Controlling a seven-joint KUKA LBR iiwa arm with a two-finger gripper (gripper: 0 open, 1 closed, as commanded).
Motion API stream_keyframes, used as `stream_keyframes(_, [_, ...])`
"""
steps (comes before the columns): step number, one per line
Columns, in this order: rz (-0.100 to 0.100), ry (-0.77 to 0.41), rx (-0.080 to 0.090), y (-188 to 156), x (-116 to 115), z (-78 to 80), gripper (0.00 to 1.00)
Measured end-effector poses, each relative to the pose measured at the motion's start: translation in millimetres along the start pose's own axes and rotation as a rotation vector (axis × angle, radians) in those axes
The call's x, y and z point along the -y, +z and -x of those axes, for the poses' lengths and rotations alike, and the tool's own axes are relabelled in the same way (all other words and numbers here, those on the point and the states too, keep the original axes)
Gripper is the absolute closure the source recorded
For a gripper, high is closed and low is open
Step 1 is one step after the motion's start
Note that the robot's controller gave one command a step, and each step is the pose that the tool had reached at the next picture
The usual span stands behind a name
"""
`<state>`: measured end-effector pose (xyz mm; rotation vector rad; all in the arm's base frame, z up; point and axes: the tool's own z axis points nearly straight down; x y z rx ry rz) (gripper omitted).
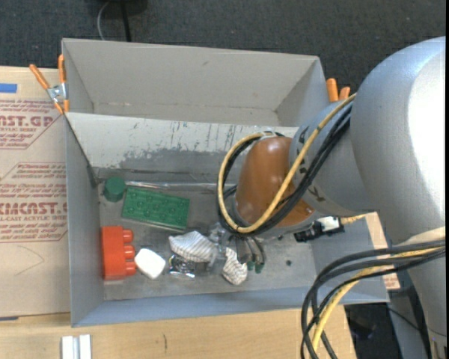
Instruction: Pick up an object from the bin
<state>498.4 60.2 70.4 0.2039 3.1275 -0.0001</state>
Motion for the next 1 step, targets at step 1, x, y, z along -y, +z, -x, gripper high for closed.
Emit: stream_keyframes(1, [0.002,0.065,0.008,-165.6,-3.4,9.3,1.0])
